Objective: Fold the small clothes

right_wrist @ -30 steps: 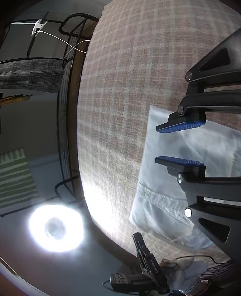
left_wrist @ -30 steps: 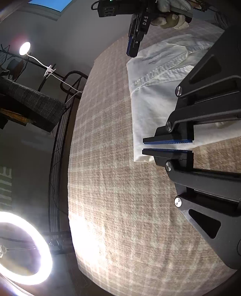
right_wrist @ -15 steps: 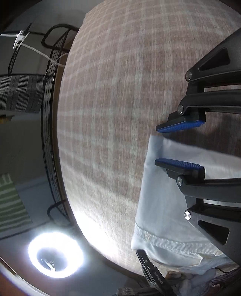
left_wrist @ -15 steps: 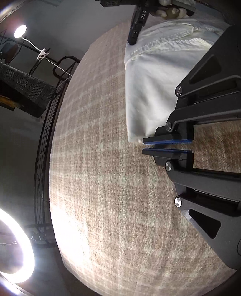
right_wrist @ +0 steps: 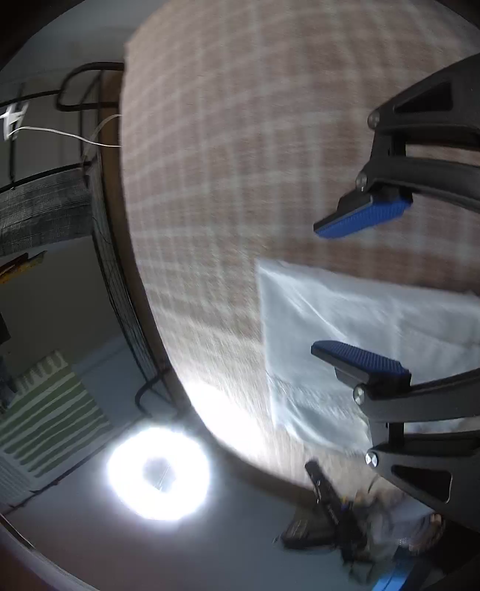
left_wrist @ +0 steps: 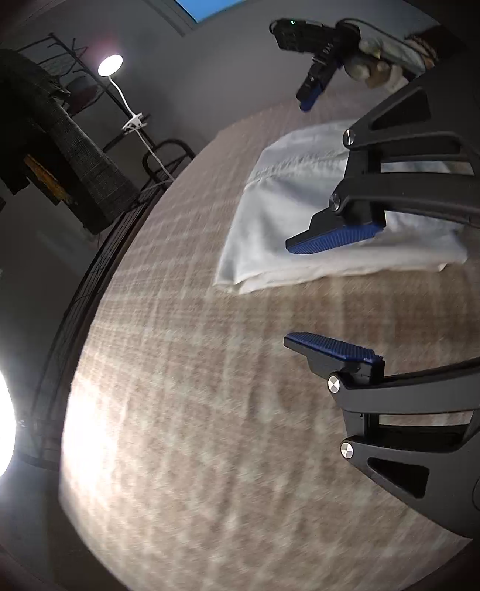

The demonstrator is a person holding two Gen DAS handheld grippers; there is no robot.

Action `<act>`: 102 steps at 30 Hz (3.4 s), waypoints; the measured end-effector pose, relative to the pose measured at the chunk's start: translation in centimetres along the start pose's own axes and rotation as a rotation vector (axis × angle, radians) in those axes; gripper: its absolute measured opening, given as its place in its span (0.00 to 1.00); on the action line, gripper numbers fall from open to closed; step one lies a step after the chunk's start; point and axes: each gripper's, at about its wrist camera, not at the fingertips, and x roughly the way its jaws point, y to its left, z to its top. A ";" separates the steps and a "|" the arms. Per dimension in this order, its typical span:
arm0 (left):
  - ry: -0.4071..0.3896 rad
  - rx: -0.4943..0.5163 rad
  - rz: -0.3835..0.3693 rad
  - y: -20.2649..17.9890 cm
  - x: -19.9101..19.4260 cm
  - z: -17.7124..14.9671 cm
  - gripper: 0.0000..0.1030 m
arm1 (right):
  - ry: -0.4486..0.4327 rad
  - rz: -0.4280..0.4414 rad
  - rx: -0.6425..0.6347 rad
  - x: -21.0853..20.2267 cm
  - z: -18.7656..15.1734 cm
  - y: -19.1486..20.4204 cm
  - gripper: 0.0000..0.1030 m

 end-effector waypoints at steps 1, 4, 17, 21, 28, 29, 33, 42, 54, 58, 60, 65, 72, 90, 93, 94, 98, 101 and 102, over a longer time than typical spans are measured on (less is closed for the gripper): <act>0.013 -0.010 -0.011 -0.8 0.7 -0.2 0.43 | 0.013 0.019 0.007 -0.2 -0.5 -0.1 0.61; 0.061 -0.057 -0.063 -0.9 1.4 -1.6 0.43 | 0.049 0.052 0.014 -0.4 -2.1 -0.2 0.61; 0.084 -0.159 -0.140 -0.9 4.3 -2.3 0.43 | 0.129 0.136 0.099 2.4 -5.5 -2.1 0.51; 0.084 -0.139 -0.141 -1.7 5.1 -2.1 0.43 | 0.142 0.173 0.129 3.6 -5.6 -2.5 0.45; 0.082 -0.014 -0.054 -5.6 7.2 -1.6 0.28 | 0.137 0.238 0.170 5.3 -5.3 -2.0 0.39; 0.076 0.008 -0.031 -6.2 7.4 -1.6 0.26 | 0.137 0.231 0.159 5.4 -5.3 -1.7 0.39; 0.047 0.104 0.046 -8.7 7.8 -1.7 0.17 | 0.132 0.193 0.135 5.5 -5.3 -0.9 0.28; 0.002 0.232 0.124 -12.1 7.9 -2.1 0.11 | 0.086 0.045 -0.025 4.0 -4.7 2.8 0.10; -0.057 0.307 0.103 -15.5 7.4 -3.1 0.09 | 0.034 -0.025 -0.184 1.4 -5.0 6.3 0.07; -0.059 0.320 0.075 -17.1 7.8 -2.9 0.09 | 0.025 -0.030 -0.210 0.7 -5.2 6.9 0.07; -0.056 0.331 0.063 -18.1 8.3 -2.4 0.09 | 0.016 -0.036 -0.224 0.3 -5.4 7.0 0.07; -0.038 0.354 0.035 -20.7 10.2 -1.4 0.09 | -0.011 -0.044 -0.239 -1.1 -4.7 6.7 0.06; -0.026 0.394 -0.012 -25.6 14.0 0.9 0.09 | -0.047 -0.103 -0.249 -3.3 -2.6 4.0 0.06; -0.069 0.422 -0.097 -38.1 27.9 8.3 0.09 | -0.207 -0.309 -0.203 -6.4 8.9 -7.2 0.05; -0.073 0.446 -0.085 -39.6 29.6 8.4 0.09 | -0.208 -0.339 -0.196 -6.0 10.3 -9.3 0.05; -0.072 0.450 -0.079 -39.9 30.2 8.3 0.09 | -0.205 -0.351 -0.195 -5.7 10.7 -10.1 0.05; -0.060 0.448 -0.063 -40.4 32.6 8.2 0.09 | -0.195 -0.383 -0.195 -4.6 11.5 -12.2 0.05; -0.052 0.463 -0.036 -40.5 33.8 8.0 0.09 | -0.175 -0.404 -0.197 -3.4 12.0 -13.5 0.05; -0.052 0.468 -0.026 -40.4 34.1 8.1 0.09 | -0.166 -0.418 -0.203 -3.0 12.1 -13.9 0.05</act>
